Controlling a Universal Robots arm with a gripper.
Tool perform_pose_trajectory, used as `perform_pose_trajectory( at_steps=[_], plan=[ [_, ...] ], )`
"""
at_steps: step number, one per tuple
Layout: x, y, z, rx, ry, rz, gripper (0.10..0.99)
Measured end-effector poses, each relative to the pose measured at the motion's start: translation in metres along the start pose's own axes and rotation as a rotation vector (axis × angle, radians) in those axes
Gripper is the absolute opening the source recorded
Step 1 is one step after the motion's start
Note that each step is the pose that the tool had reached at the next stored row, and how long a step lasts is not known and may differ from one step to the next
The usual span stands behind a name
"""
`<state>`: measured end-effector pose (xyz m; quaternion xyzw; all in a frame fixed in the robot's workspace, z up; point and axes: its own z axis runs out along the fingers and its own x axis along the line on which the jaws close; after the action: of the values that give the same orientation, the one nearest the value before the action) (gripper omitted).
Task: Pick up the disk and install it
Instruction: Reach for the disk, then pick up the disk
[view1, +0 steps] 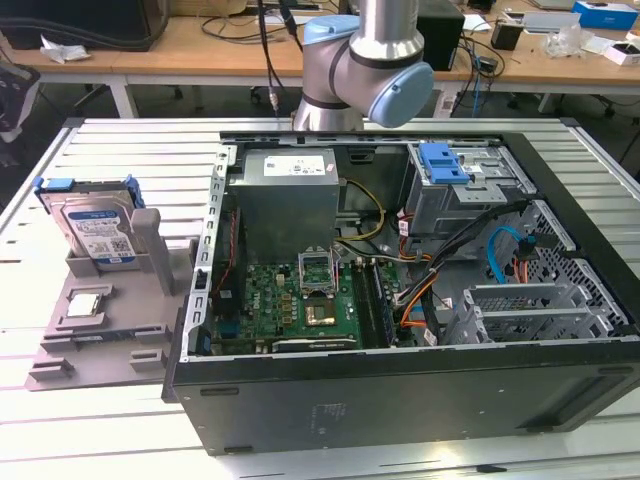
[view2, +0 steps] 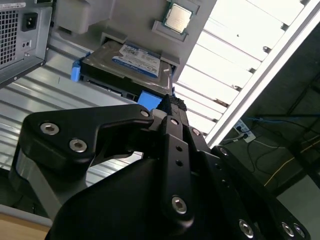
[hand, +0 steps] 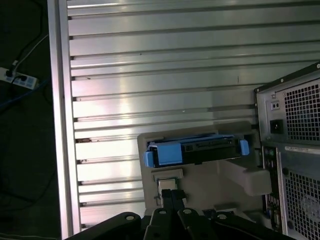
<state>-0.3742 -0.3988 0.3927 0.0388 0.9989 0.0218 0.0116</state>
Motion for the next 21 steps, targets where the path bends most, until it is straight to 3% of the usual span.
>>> perform_pose_trajectory(
  at_steps=[4,21],
  plan=[
    [-0.0092,0.0007,0.0004,0.000,0.0003,0.000,0.102],
    [-0.0095,0.0007,0.0004,0.000,0.0004,-0.001,0.102]
  ],
)
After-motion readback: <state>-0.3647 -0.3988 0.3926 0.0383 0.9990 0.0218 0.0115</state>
